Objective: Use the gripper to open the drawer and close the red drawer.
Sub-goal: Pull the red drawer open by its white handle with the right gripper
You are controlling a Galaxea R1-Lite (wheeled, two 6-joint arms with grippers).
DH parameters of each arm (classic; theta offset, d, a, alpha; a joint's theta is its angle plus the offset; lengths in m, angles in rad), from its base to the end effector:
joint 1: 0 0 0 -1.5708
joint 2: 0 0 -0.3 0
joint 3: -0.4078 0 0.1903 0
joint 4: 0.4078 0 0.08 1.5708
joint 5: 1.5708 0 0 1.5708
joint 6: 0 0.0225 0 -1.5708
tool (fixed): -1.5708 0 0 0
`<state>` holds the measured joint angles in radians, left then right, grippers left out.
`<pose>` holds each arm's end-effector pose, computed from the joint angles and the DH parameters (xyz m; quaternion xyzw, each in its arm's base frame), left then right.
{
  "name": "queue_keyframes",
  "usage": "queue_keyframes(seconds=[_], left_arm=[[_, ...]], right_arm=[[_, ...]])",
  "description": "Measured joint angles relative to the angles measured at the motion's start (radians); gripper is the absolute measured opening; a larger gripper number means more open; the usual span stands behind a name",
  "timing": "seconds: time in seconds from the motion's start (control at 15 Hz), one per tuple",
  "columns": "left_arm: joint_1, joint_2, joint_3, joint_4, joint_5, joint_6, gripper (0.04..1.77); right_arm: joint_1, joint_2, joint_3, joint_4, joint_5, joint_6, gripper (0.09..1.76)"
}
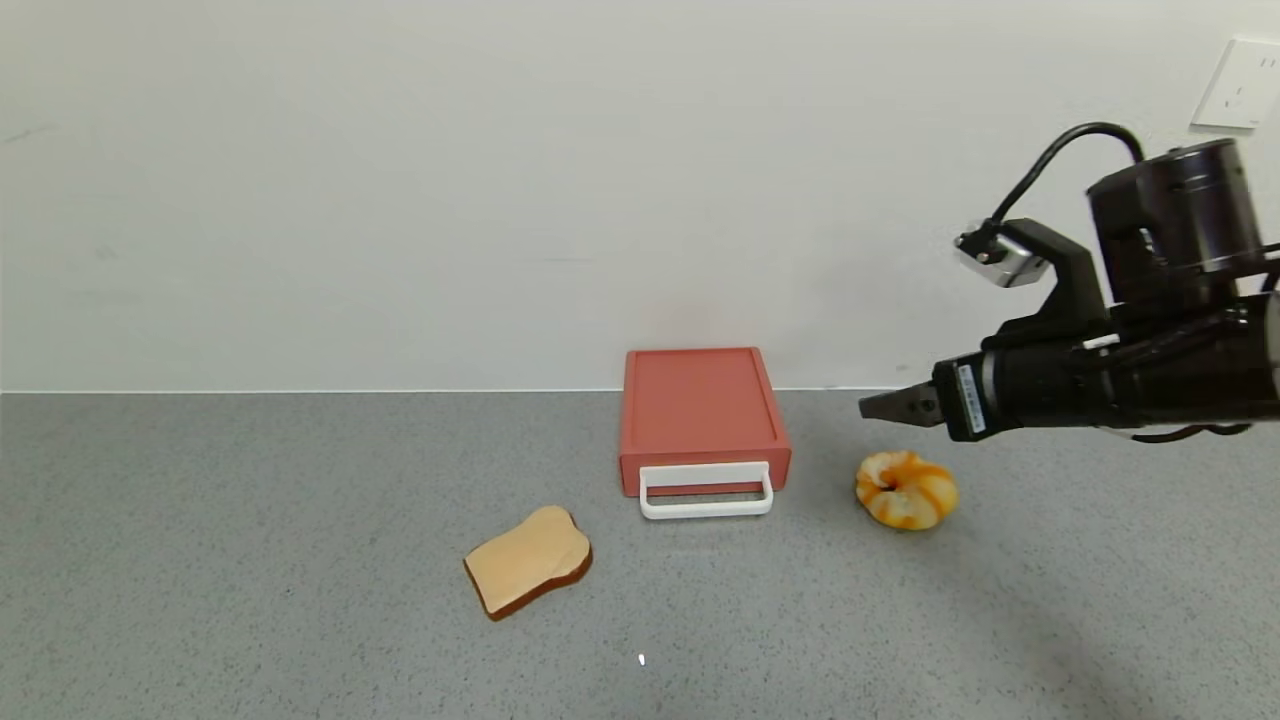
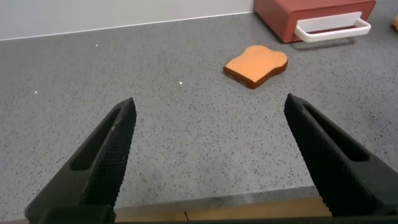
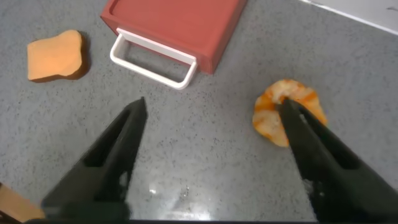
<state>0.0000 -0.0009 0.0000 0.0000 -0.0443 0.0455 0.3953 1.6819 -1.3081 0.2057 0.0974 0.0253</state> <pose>-0.0229 -0.0010 0.0755 0.0228 -0.0010 -0.0221 0.9995 0.2844 0.1211 0.2485 -0.0306 0.2855 0.2301 0.9298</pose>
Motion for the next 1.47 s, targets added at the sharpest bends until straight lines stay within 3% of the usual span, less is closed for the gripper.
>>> queue_keyframes(seconds=[0.4,0.47,0.8,1.2,1.47], left_arm=[[0.0,0.0,0.0,0.0,0.0,0.001,1.72],[0.0,0.0,0.0,0.001,0.0,0.001,1.72],[0.0,0.0,0.0,0.001,0.0,0.003,1.72],[0.0,0.0,0.0,0.002,0.0,0.003,1.72],[0.0,0.0,0.0,0.002,0.0,0.003,1.72]], right_arm=[[0.048,0.143,-0.093,0.008,-0.015,0.003,0.68],[0.051,0.152,-0.098,0.008,-0.016,0.003,0.09],[0.084,0.2,-0.164,0.052,-0.043,0.036,0.12],[0.162,0.325,-0.45,0.267,-0.07,0.096,0.12],[0.218,0.477,-0.648,0.387,-0.162,0.158,0.12]])
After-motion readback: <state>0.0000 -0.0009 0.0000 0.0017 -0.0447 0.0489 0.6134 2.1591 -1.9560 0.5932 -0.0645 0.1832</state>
